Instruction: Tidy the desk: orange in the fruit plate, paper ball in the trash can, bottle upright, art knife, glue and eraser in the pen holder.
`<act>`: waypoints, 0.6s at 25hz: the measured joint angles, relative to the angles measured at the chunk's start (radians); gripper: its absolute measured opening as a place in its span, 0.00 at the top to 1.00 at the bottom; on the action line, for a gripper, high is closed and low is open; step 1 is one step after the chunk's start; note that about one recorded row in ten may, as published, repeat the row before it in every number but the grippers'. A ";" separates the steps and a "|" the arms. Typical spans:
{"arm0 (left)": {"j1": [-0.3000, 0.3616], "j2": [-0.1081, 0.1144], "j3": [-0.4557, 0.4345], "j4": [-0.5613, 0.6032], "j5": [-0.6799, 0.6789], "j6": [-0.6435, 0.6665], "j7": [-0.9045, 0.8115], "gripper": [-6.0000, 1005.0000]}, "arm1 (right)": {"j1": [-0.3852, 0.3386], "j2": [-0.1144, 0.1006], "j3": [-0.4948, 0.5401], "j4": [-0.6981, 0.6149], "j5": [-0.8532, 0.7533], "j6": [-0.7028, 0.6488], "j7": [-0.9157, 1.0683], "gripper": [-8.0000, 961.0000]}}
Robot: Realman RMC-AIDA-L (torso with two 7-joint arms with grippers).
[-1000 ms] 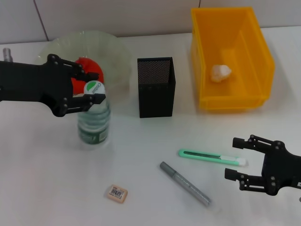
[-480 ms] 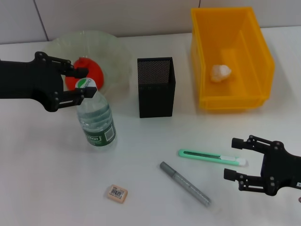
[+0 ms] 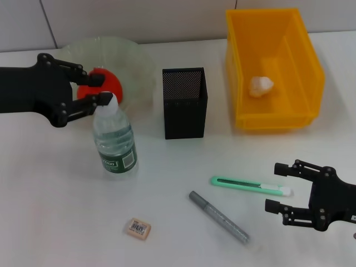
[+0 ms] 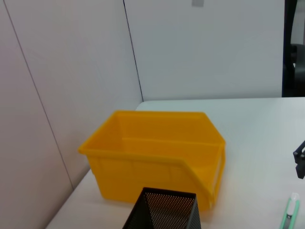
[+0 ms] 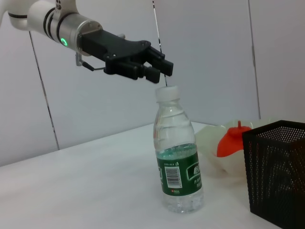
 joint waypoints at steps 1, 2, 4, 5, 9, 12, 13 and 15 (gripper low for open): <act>0.003 0.000 -0.003 0.000 -0.012 -0.001 0.008 0.60 | 0.000 0.000 0.000 0.000 0.000 0.000 0.000 0.15; 0.005 0.000 -0.004 0.000 -0.017 -0.007 0.012 0.60 | 0.000 0.000 0.000 0.000 0.000 -0.001 0.000 0.15; 0.006 -0.001 -0.006 0.000 -0.022 -0.010 0.013 0.63 | 0.000 0.000 0.000 0.000 0.001 -0.003 0.000 0.15; 0.009 -0.001 -0.010 0.001 -0.037 -0.008 0.012 0.65 | 0.000 0.000 0.000 0.000 0.001 -0.003 0.000 0.15; 0.054 0.004 -0.042 0.007 -0.220 0.074 0.047 0.75 | -0.005 -0.004 0.042 0.000 0.009 -0.037 0.006 0.15; 0.071 0.006 -0.052 -0.019 -0.294 0.133 0.090 0.61 | -0.005 -0.006 0.079 -0.008 0.010 -0.062 0.023 0.15; 0.081 0.004 -0.054 -0.041 -0.321 0.159 0.125 0.56 | -0.005 -0.006 0.091 -0.017 0.010 -0.073 0.035 0.15; 0.107 -0.001 -0.049 -0.094 -0.346 0.186 0.201 0.47 | -0.006 -0.007 0.105 -0.057 0.010 -0.102 0.079 0.15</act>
